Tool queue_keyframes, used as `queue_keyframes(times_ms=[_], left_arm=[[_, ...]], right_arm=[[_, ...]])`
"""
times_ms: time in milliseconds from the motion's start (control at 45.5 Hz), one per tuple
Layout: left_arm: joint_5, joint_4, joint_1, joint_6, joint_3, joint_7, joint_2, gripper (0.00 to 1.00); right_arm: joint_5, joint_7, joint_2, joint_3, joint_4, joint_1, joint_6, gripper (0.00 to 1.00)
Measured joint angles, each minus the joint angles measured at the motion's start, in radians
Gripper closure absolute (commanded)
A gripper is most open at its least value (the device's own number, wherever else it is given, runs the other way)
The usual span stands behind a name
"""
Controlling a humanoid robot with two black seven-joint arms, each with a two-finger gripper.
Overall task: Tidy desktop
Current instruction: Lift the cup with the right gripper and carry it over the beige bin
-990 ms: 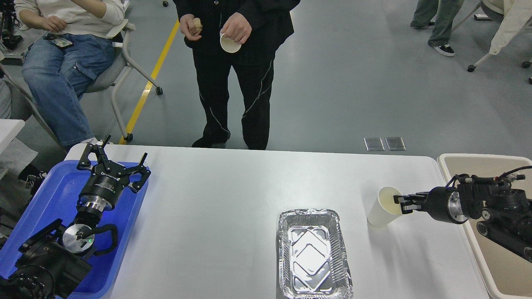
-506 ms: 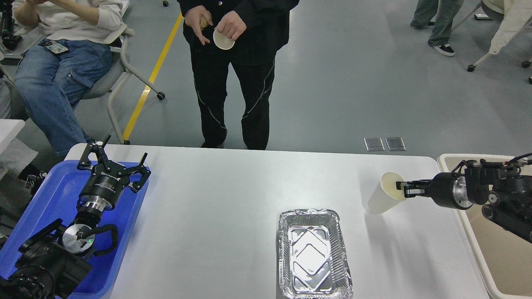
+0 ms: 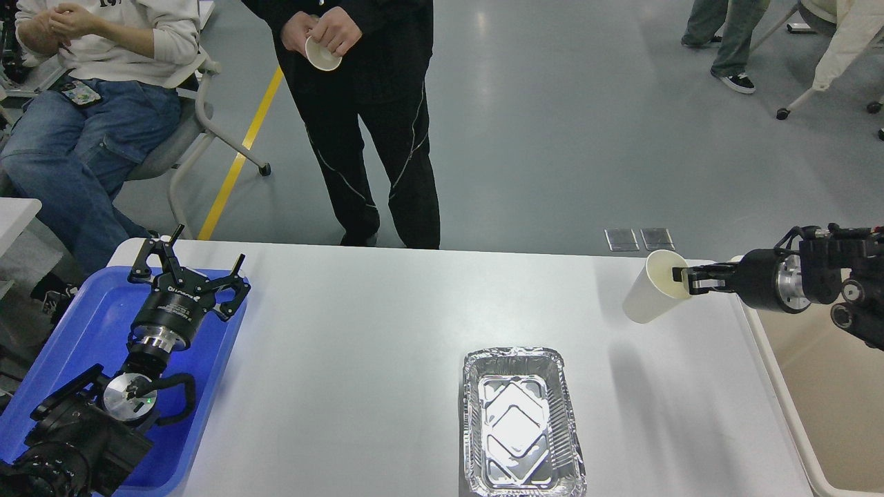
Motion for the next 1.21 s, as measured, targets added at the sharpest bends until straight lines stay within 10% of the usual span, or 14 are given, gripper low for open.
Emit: queue_keyframes(times_ms=[1210], left_arm=[[0.000, 0.000, 0.001, 0.000, 0.000, 0.000, 0.002, 0.00]], right_arm=[[-0.118, 0.007, -0.238, 0.002, 0.231, 0.163, -0.019, 1.00]])
